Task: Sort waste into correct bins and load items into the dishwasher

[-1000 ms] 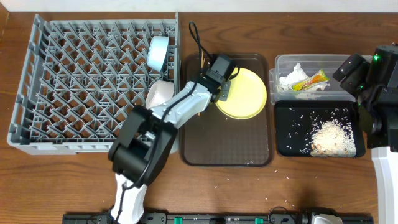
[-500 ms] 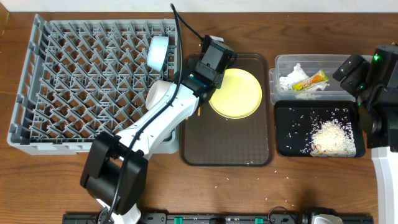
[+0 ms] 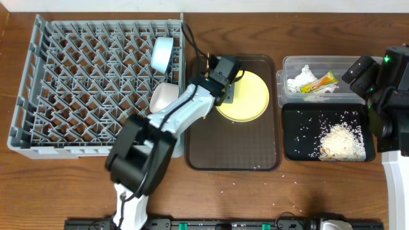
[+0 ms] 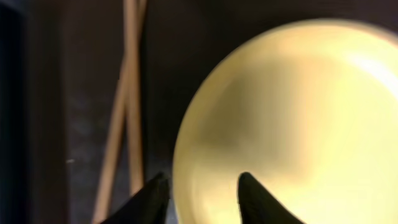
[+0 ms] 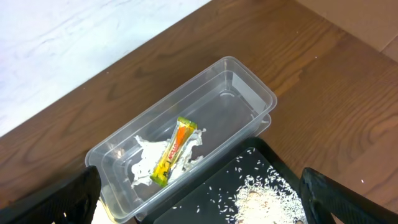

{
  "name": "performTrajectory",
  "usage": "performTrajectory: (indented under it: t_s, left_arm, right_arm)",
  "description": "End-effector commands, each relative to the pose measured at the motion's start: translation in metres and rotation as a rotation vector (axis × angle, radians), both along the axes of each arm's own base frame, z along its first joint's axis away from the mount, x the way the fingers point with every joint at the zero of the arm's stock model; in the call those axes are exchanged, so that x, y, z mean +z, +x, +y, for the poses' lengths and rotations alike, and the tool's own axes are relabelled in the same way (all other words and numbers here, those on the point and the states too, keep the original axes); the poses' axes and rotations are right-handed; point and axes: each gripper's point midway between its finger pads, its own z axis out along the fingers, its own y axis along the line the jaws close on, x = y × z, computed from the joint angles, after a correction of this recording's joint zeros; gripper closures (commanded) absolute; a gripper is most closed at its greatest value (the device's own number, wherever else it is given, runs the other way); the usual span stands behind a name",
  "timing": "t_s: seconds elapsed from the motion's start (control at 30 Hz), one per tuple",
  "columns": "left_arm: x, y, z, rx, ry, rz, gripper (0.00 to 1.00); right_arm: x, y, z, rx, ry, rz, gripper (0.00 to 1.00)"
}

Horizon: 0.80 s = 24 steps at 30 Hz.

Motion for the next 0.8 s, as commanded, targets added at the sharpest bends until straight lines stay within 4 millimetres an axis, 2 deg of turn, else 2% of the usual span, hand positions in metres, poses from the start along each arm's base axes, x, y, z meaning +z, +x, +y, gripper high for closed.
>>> performTrajectory:
  t_s: [0.0,0.1,0.37,0.47,0.63,0.77]
  left_arm:
    - [-0.02,-0.002,0.001,0.022,-0.002,0.035,0.55]
    - [-0.029,-0.003,0.001,0.022,0.006,0.046,0.51]
    - [-0.032,-0.009,-0.004,0.017,-0.031,0.083,0.51]
    - [-0.037,-0.019,-0.002,0.069,-0.05,0.135,0.51]
    - [-0.039,-0.022,0.0,0.128,-0.068,0.157,0.51]
    - [-0.051,-0.027,0.0,0.176,-0.084,0.193,0.51]
  right_arm:
    - [-0.002,0.0,-0.002,-0.017,0.007,0.001,0.01]
    - [-0.002,0.0,-0.002,-0.017,0.007,0.001,0.01]
    - [-0.002,0.0,-0.002,-0.017,0.007,0.001,0.01]
    - [-0.002,0.0,-0.002,-0.017,0.007,0.001,0.01]
    - [-0.002,0.0,-0.002,-0.017,0.007,0.001,0.01]
    - [-0.002,0.0,-0.002,-0.017,0.007,0.001,0.01]
